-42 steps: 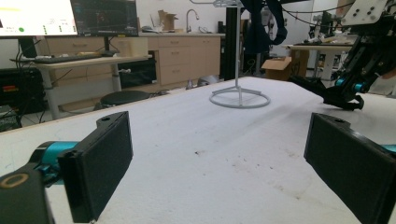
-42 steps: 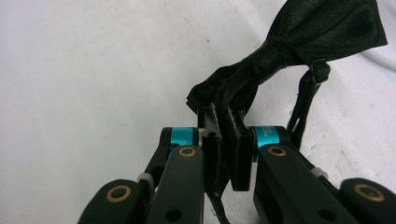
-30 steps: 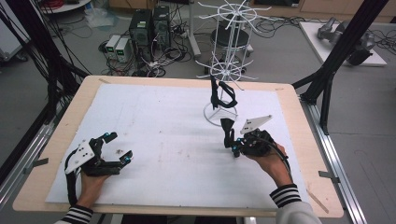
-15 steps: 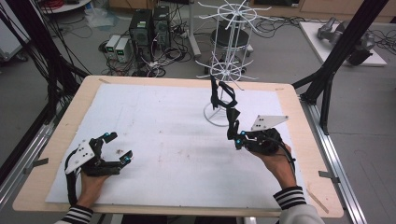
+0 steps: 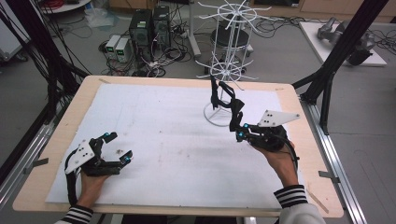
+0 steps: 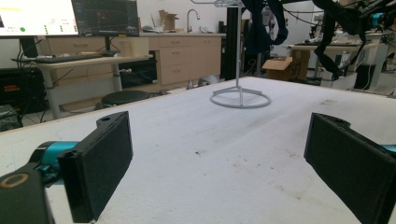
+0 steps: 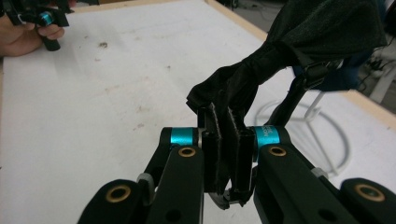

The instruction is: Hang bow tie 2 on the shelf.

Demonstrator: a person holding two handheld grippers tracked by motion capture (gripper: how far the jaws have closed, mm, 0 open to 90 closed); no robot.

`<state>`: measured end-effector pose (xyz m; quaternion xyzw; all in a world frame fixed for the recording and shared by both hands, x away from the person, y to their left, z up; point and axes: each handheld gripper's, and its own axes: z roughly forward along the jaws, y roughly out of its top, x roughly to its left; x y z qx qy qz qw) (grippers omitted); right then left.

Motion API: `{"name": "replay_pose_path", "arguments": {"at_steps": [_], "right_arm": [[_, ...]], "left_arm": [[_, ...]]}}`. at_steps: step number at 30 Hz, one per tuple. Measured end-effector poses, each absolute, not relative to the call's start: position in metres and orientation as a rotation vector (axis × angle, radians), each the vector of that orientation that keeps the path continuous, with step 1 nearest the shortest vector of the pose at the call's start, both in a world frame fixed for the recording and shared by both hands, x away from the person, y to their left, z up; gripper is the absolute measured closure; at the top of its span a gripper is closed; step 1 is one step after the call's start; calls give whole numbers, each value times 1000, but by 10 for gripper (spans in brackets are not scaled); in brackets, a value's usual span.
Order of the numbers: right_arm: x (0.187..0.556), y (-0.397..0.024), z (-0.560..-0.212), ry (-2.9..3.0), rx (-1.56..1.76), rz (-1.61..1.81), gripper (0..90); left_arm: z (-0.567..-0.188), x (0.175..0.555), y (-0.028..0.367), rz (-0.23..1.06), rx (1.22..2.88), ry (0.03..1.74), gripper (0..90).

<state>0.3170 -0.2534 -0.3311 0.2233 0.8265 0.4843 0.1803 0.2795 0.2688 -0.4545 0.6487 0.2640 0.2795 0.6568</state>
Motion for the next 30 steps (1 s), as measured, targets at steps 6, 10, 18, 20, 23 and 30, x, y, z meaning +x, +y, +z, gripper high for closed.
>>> {"name": "replay_pose_path", "arguments": {"at_steps": [6, 10, 18, 20, 23, 30], "right_arm": [[318, -253, -318, 2279, 613, 1399, 862], [320, -253, -311, 2254, 610, 1413, 862], [324, -253, -301, 2211, 610, 1435, 862], [325, -254, -299, 2201, 614, 1438, 861], [327, -256, -297, 2175, 624, 1451, 861], [330, -260, -292, 2135, 650, 1461, 861]], "left_arm": [[-454, 279, 269, 633, 1471, 595, 83], [-454, 280, 269, 633, 1471, 595, 83], [-454, 279, 269, 633, 1472, 594, 83], [-455, 279, 269, 633, 1472, 594, 83], [-455, 280, 269, 633, 1471, 594, 83], [-455, 279, 269, 631, 1470, 596, 83]]}}
